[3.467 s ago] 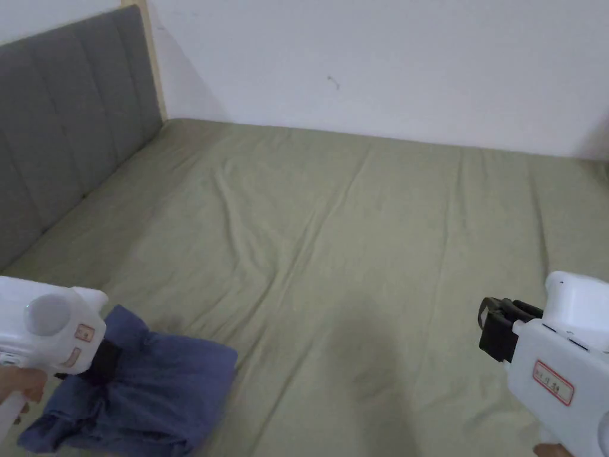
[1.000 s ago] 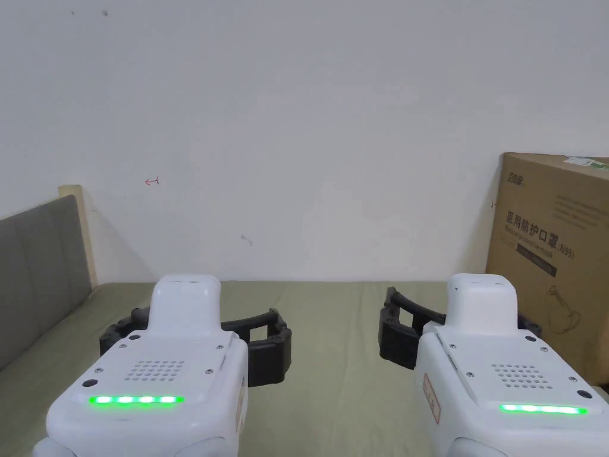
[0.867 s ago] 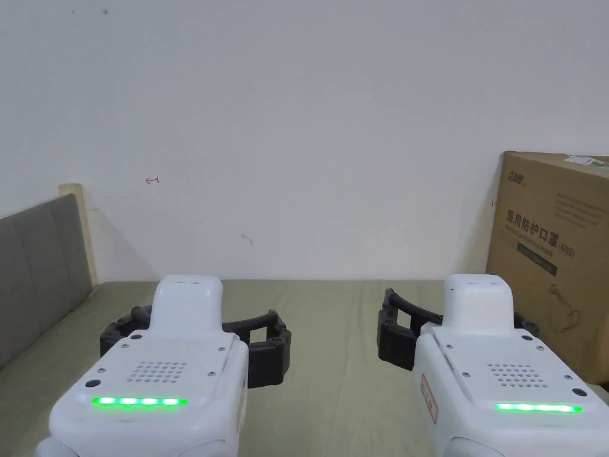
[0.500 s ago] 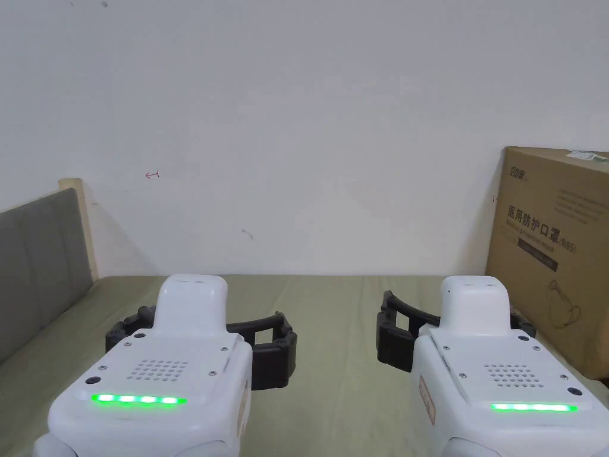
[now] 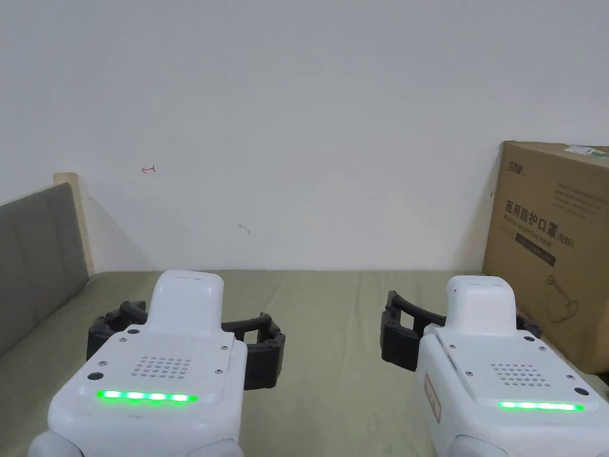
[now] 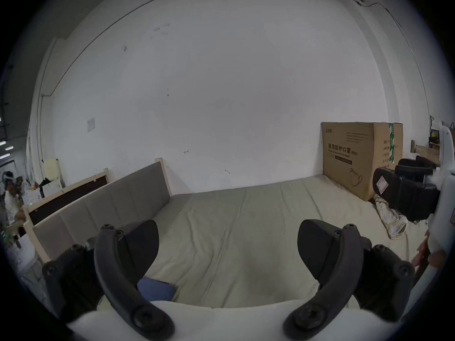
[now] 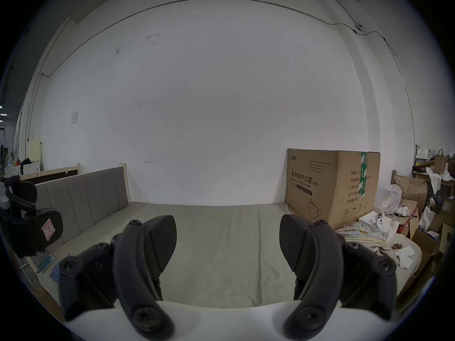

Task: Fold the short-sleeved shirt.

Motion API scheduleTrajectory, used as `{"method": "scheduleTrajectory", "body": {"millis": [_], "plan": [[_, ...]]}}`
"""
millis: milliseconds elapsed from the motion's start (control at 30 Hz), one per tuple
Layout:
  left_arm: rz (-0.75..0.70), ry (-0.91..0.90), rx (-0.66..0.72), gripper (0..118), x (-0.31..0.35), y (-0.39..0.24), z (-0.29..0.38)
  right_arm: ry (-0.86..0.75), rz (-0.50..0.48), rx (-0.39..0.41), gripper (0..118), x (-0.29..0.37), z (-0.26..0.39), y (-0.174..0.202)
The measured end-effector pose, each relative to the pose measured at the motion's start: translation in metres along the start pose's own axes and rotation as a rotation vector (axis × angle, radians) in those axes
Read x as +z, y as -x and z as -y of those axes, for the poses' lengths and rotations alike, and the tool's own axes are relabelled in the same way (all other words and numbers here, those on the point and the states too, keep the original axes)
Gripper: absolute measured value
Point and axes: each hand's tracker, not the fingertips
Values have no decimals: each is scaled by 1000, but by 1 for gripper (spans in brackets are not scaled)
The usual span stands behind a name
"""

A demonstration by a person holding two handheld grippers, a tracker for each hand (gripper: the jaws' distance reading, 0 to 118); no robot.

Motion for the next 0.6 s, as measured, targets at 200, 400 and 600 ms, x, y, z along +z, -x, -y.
{"method": "scheduleTrajectory", "body": {"millis": [200, 400, 600], "plan": [[-128, 12, -11, 114, -5, -6, 0, 5, 3, 5, 92, -2, 1, -1], [-40, -46, 1, 114, -5, 0, 7, 15, 4, 15, 92, -4, 5, 0], [57, 25, 45, 114, -4, 6, 0, 20, -5, 19, 92, -5, 6, 1]]}}
